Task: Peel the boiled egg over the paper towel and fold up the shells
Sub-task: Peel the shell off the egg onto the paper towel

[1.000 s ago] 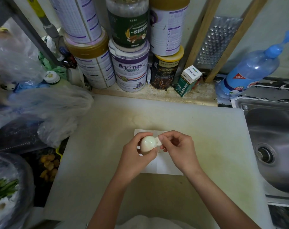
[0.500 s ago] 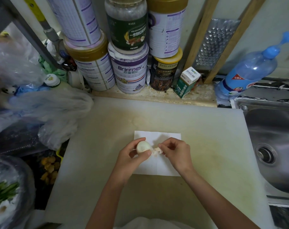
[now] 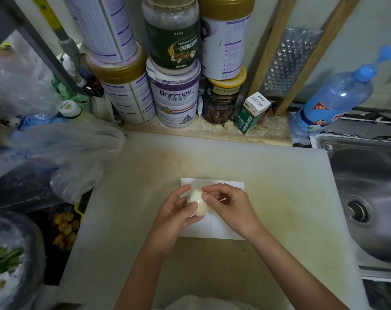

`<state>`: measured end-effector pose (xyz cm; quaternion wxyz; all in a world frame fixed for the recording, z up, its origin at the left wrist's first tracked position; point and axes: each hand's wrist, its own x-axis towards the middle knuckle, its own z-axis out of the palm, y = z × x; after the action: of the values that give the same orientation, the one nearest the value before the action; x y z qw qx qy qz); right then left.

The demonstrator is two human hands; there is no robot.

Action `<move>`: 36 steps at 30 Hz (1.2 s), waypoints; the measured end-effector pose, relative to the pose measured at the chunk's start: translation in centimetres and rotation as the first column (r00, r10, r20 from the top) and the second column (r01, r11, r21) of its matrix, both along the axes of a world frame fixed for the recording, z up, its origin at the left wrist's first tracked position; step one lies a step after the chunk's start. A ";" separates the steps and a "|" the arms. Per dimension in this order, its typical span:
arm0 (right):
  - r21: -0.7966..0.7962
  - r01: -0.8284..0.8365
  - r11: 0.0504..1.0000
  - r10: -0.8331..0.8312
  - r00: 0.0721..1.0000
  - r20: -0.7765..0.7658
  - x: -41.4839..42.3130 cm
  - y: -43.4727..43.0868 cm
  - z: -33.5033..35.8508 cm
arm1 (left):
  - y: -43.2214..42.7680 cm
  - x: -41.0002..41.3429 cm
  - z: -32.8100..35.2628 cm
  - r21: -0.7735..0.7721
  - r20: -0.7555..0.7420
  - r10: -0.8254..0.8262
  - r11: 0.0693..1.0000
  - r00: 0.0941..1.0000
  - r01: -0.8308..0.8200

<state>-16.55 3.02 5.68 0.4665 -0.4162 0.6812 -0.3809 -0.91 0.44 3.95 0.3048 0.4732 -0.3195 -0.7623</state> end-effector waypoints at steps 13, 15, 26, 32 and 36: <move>-0.139 -0.033 0.990 0.003 0.978 -0.208 0.7 -0.2 0.7 | 0.1 -1.7 0.0 -0.348 0.433 0.028 0.927 0.901 0.138; -0.165 -0.060 0.984 0.008 0.954 -0.298 0.6 -0.1 0.6 | 0.0 -1.9 0.0 -0.363 0.459 0.048 0.921 0.887 0.139; -0.213 -0.222 0.951 0.041 0.779 -0.626 0.8 0.3 0.6 | 0.1 -2.6 -0.4 -0.414 0.567 0.088 0.890 0.819 0.191; -0.187 -0.178 0.966 0.025 0.785 -0.618 0.7 0.1 0.3 | 0.1 -2.9 -0.4 -0.443 0.650 0.104 0.857 0.753 0.264; -0.103 -0.026 0.994 -0.019 0.911 -0.411 0.1 0.0 0.1 | 0.2 -2.8 -0.4 -0.456 0.644 0.112 0.851 0.757 0.262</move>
<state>-16.49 2.97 5.82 0.2907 -0.5125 0.7421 -0.3196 -3.66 0.65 3.55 0.2589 0.5929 -0.6179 -0.4469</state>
